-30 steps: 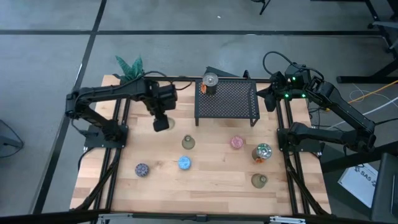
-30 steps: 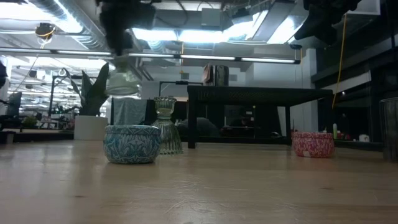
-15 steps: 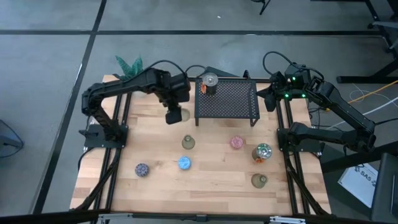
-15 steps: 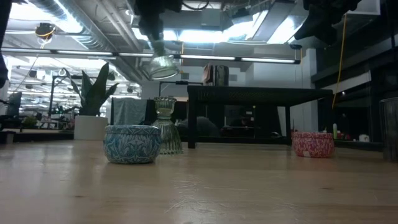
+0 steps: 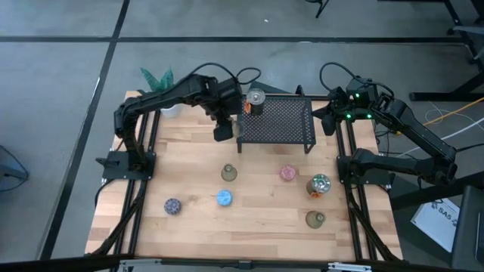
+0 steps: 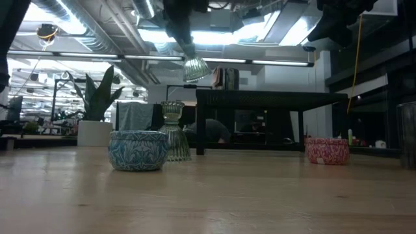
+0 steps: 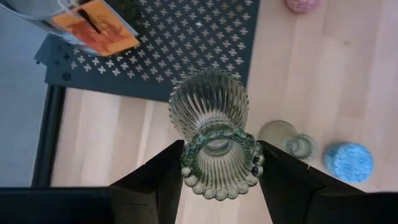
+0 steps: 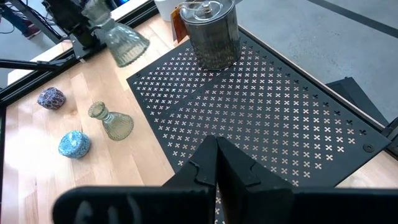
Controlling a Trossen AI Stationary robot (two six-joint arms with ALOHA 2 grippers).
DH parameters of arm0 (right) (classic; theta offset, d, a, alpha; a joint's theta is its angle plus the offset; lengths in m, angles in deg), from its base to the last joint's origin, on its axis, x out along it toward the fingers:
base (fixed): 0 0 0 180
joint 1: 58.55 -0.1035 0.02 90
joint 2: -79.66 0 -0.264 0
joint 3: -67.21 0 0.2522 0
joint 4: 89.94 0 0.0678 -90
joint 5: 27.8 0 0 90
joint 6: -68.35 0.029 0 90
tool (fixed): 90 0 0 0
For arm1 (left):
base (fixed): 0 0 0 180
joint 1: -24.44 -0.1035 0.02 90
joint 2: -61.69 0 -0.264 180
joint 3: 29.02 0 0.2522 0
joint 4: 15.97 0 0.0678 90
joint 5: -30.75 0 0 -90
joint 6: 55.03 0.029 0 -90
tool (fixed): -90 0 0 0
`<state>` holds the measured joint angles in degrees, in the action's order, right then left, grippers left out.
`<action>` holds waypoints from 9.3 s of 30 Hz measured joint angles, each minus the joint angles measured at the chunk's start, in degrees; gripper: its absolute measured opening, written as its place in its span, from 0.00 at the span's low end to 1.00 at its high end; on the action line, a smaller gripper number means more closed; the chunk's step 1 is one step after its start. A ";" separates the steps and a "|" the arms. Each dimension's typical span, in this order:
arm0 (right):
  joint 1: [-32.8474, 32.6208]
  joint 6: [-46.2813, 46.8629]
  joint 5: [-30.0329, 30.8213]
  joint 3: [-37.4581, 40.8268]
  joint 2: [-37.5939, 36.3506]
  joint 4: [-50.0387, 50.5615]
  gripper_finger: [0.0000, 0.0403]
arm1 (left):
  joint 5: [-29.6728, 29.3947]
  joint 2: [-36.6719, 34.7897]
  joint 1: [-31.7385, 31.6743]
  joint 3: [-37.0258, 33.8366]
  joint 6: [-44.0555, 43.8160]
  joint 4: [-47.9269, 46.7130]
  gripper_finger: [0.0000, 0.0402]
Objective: Pick & Place candle stick holders
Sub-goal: Put the left green vase candle holder on the shelf
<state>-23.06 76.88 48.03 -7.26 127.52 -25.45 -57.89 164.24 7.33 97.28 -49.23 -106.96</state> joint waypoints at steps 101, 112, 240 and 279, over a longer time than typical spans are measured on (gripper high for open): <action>0.00 0.04 1.98 0.00 0.00 0.02 0.02 | 6.30 7.01 -1.37 0.01 -0.52 16.43 0.59; 0.01 0.02 2.12 0.00 -0.01 0.03 0.02 | 4.47 4.10 -2.64 4.32 -0.93 11.72 0.58; -14.60 -5.99 -1.07 0.02 33.97 -39.54 0.70 | 9.97 -16.90 -11.25 -4.07 2.39 19.51 0.00; -12.48 1.26 6.74 0.04 23.20 -32.29 0.44 | 9.60 -16.83 -11.25 -4.07 2.48 19.62 0.00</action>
<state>-35.54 78.14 54.77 -7.21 150.72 -57.73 -48.29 147.40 -3.92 93.21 -46.75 -87.34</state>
